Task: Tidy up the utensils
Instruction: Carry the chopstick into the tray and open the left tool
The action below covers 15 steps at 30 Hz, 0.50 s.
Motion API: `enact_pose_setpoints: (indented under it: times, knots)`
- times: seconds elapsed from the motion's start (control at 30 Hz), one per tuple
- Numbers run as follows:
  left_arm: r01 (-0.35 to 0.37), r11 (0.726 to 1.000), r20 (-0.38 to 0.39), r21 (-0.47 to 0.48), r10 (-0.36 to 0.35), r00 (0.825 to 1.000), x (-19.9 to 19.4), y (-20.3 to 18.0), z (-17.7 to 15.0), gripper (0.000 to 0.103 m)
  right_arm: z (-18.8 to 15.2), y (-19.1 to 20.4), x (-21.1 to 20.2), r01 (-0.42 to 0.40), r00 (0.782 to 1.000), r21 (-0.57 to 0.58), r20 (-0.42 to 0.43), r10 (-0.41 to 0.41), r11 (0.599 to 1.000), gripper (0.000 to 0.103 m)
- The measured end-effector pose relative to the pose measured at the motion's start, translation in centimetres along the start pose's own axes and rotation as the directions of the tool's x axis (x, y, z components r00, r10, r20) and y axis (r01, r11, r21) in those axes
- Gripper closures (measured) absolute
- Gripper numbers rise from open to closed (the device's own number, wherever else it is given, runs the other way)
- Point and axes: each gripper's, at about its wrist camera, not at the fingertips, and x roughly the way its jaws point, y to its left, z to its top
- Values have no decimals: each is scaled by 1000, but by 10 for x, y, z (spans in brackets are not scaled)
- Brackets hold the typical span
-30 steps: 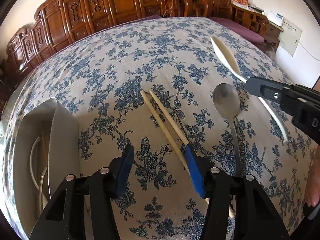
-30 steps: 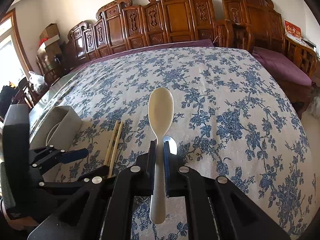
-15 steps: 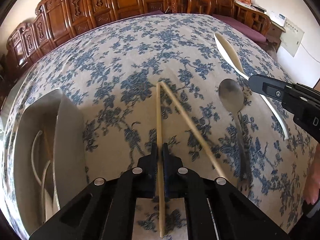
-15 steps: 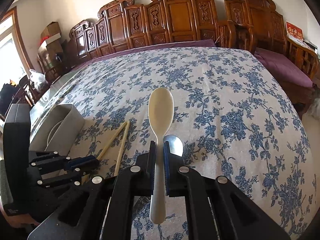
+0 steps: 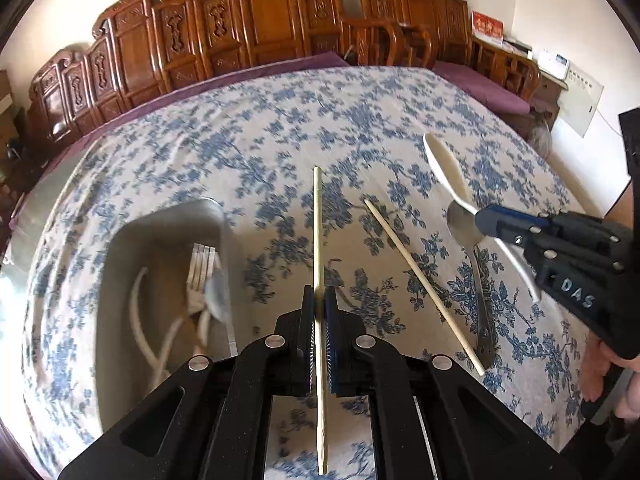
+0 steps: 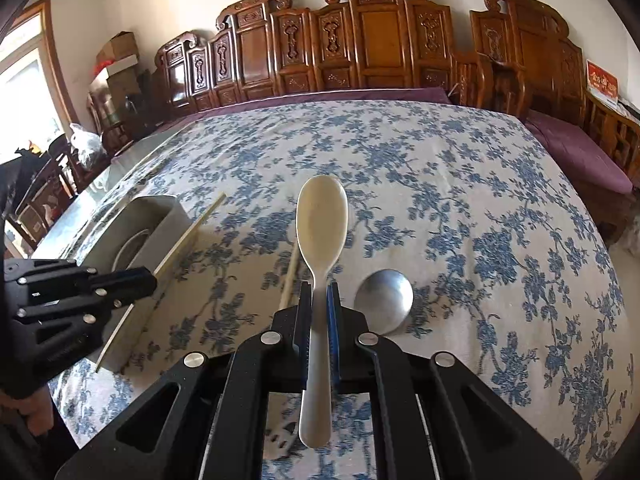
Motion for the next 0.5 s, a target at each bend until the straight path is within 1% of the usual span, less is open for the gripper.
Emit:
enact_pose_setpoints:
  times: [0.33, 0.5]
  knots:
    - [12, 1000, 67, -22, -10, 998, -30, 32, 1, 99, 4, 35, 3, -21, 1000, -56, 0, 21, 998, 94]
    - [17, 999, 87, -31, -14, 996, -40, 54, 4, 99, 4, 52, 5, -31, 1000, -93, -4, 30, 995, 94]
